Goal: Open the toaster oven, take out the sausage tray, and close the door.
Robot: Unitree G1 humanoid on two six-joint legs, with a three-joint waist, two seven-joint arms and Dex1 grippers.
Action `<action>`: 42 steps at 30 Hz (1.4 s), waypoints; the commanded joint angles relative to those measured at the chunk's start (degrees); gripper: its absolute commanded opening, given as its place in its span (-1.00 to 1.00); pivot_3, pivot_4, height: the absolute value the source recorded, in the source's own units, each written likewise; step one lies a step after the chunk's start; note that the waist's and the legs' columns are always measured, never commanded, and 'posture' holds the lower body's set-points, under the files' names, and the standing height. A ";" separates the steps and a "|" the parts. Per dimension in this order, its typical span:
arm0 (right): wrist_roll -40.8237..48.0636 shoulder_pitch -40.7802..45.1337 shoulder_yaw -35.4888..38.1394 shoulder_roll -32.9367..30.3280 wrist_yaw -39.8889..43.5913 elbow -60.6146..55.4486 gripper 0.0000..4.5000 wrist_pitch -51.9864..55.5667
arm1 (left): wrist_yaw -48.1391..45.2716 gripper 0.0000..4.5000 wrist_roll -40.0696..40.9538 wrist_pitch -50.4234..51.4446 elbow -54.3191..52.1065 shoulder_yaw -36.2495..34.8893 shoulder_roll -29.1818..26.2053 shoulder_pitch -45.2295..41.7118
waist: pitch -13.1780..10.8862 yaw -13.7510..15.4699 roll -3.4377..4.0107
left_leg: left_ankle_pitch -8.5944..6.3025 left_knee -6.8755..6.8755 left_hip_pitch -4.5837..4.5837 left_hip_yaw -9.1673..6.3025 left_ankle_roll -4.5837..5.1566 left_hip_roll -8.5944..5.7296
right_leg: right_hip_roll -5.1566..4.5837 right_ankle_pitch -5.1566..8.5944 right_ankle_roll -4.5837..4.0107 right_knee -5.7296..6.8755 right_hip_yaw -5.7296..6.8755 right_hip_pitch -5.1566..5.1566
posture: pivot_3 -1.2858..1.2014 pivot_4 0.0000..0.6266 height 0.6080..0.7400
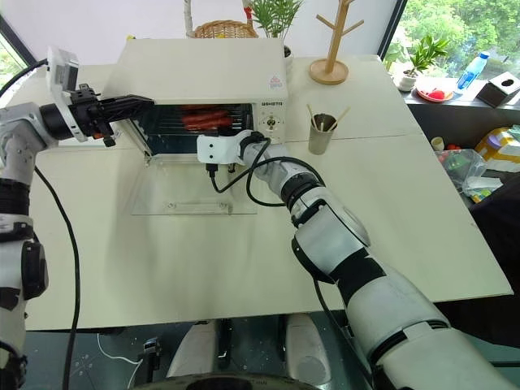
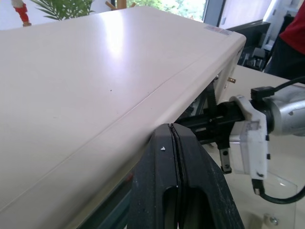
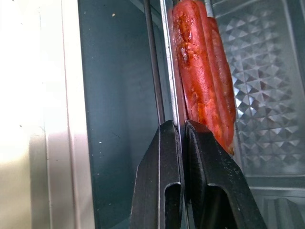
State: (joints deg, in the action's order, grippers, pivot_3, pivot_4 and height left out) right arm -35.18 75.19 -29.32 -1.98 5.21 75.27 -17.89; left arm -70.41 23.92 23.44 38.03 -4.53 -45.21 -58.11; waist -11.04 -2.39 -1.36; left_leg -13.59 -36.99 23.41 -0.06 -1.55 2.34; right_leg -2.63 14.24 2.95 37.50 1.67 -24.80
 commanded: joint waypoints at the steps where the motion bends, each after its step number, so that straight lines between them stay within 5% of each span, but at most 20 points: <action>1: 1.41 0.49 1.27 0.65 -0.63 -4.24 -0.97 -2.23 | -0.58 -1.00 -2.30 -3.13 2.55 -0.11 0.11 -2.93 | 0.00 -0.03 0.00 | 0.00 0.00 0.00 0.00 0.00 0.00 | 0.00 0.00 0.00 0.00 0.00 0.00 | 0.03 -0.52 1.00; 24: 1.32 -11.42 1.46 -4.05 6.67 -27.43 -0.97 -0.89 | -3.38 -1.00 -5.71 -5.71 6.40 -0.84 1.70 -5.46 | 0.00 -0.26 -0.01 | 0.00 -0.04 0.00 -0.01 0.00 0.02 | 0.03 0.00 0.00 0.17 0.00 -0.08 | 0.03 -0.52 1.00; 42: 1.36 -11.47 1.91 -4.90 5.63 -25.09 -0.97 -0.16 | -4.39 -1.00 -5.42 -4.74 5.48 -1.07 1.32 -5.23 | 0.00 -0.15 -0.01 | 0.00 -0.09 -0.01 -0.01 0.00 0.02 | 0.04 0.00 0.00 0.22 0.00 -0.08 | 0.03 -0.52 1.00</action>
State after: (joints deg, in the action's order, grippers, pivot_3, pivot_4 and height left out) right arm -35.22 62.73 -29.01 -7.07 11.84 52.88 -17.77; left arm -74.55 18.01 18.65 45.81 -4.09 -42.81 -61.72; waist -11.04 -2.54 -1.37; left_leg -13.58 -37.08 23.41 -0.07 -1.56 2.36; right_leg -2.59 14.24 2.95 37.72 1.66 -24.88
